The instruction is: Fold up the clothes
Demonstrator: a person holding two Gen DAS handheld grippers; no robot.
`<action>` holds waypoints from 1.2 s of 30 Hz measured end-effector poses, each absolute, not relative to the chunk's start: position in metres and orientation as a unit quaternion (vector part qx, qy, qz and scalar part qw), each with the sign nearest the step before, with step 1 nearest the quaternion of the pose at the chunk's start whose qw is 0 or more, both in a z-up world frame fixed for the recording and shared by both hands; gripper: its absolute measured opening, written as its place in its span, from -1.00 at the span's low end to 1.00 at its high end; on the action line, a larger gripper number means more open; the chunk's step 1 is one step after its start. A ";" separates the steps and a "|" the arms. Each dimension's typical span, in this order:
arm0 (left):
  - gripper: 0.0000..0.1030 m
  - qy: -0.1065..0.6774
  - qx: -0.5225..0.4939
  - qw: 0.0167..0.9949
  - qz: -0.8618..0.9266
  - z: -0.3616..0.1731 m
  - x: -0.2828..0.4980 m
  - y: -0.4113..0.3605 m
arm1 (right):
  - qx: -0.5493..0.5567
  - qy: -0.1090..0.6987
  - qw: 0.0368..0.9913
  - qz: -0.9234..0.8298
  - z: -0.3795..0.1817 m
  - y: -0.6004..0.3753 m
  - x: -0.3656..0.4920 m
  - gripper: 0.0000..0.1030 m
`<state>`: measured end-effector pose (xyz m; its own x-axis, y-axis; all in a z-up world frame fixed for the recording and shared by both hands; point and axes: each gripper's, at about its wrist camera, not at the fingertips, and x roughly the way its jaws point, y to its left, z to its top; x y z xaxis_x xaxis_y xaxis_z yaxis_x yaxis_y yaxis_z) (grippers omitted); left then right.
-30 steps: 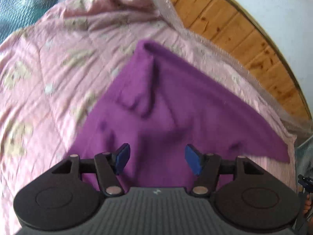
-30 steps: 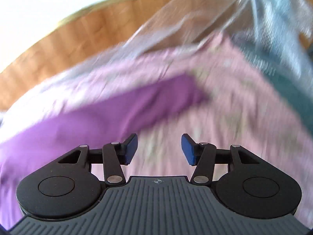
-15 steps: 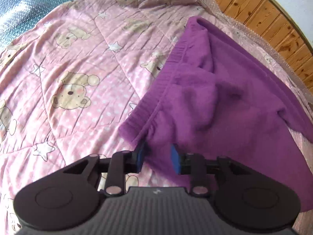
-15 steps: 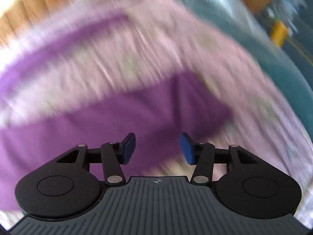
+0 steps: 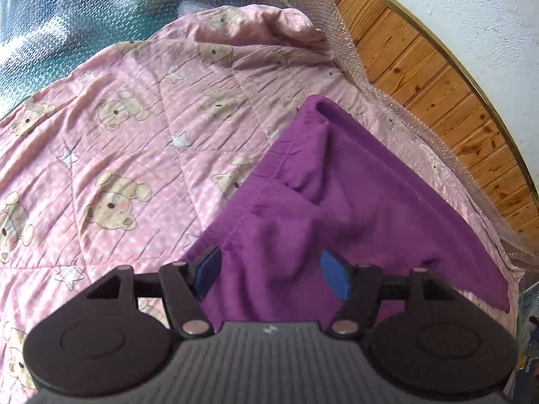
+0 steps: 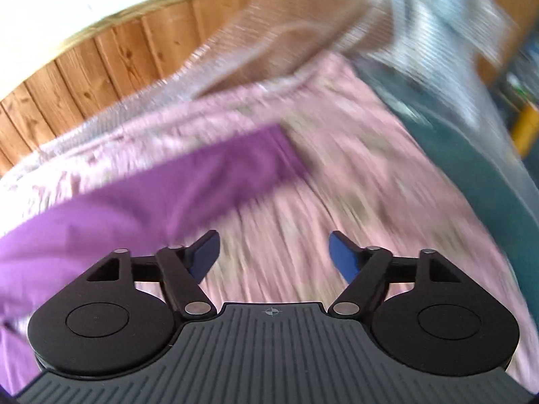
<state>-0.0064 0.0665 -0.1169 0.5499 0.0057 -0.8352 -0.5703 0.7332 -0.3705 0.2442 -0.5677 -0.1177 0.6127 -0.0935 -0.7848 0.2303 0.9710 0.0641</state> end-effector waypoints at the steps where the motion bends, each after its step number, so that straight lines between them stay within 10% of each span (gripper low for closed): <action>1: 0.35 0.443 -0.322 0.818 0.178 -0.118 0.001 0.060 | 0.071 0.432 0.895 -0.084 -0.119 -0.567 0.270 0.54; 11: 0.38 0.465 -0.341 0.794 0.194 -0.131 0.087 0.000 | 0.029 0.487 0.870 -0.067 -0.206 -0.615 0.448 0.44; 15: 0.38 0.468 -0.335 0.799 0.172 -0.132 0.130 -0.016 | 0.032 0.481 0.876 -0.004 -0.212 -0.616 0.454 -0.96; 26: 0.43 0.423 -0.393 0.804 0.144 -0.148 0.215 -0.002 | -0.074 0.412 0.905 0.081 -0.150 -0.643 0.210 -0.97; 36: 0.43 0.402 -0.426 0.788 0.188 -0.162 0.215 0.029 | 0.097 0.442 0.890 -0.046 -0.198 -0.653 0.151 -0.66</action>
<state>0.2154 0.0288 -0.1621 0.6065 -0.0468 -0.7937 -0.6386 0.5660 -0.5213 0.1514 -0.6529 -0.1979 0.6043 0.0045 -0.7967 0.1669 0.9771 0.1321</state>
